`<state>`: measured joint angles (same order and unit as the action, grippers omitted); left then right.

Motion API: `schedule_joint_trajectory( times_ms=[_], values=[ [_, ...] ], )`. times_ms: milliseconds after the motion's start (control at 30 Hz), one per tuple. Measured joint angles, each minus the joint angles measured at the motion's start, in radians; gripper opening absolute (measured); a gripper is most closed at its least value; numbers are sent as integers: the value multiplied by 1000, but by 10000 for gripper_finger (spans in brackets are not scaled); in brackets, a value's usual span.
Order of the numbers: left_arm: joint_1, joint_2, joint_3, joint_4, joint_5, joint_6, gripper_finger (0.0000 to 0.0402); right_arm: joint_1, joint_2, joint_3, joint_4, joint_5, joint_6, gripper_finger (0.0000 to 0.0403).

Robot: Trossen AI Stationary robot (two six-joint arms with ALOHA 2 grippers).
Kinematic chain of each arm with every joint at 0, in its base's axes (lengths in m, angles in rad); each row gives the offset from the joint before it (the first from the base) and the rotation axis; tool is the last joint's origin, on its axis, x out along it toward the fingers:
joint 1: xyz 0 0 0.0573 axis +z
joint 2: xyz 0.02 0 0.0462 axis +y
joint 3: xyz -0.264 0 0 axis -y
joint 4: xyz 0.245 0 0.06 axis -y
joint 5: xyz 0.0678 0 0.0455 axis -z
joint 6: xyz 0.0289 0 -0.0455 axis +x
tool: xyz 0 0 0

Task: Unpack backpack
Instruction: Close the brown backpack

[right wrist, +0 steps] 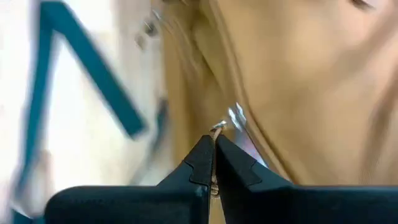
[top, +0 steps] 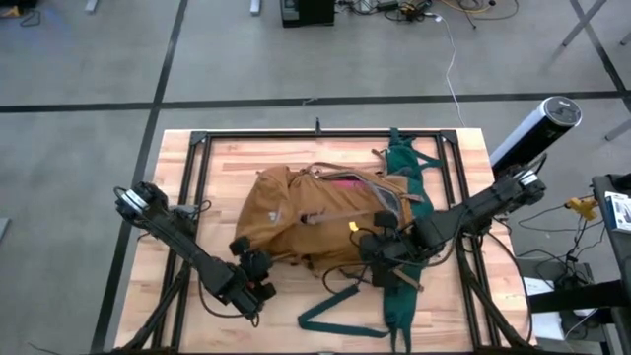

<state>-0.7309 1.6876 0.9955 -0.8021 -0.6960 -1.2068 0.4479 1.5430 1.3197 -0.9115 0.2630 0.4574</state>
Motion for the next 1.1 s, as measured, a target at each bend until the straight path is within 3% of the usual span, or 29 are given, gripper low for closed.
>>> schedule_joint_trajectory(
  times_ms=[67, 133, 200, 267, 400, 533, 633, 700, 867, 967, 1100],
  values=[
    [-1, -50, 17, 23, -83, 0, 64, 0, 17, 0, 59, -5, -1, 0],
    [-2, -94, 24, 105, -229, 14, 64, 0, 41, -1, 100, -8, -6, 0],
    [-3, -113, 24, 255, -374, 97, 64, -1, 66, -1, 158, -8, -27, 0],
    [15, -107, 16, 425, -445, 239, 64, -1, 91, -1, 219, -10, -51, 0],
    [86, -28, 12, 665, -440, 407, 64, 4, 127, 8, 304, -11, -115, 0],
    [153, 74, 9, 679, -348, 406, 64, 13, 135, 14, 418, -54, -342, 0],
    [190, 127, 9, 684, -280, 384, 64, 5, 135, 14, 536, -203, -406, 0],
    [200, 145, 12, 689, -243, 383, 64, -14, 135, 14, 610, -362, -389, 0],
    [206, 155, 11, 670, -247, 387, 64, -35, 147, 3, 708, -651, -300, 1],
    [199, 144, 13, 581, -243, 376, 64, -36, 149, 2, 664, -623, -239, 1],
    [178, 138, 13, 409, -262, 276, 64, -29, 110, 2, 479, -469, -224, 1]
  ],
)
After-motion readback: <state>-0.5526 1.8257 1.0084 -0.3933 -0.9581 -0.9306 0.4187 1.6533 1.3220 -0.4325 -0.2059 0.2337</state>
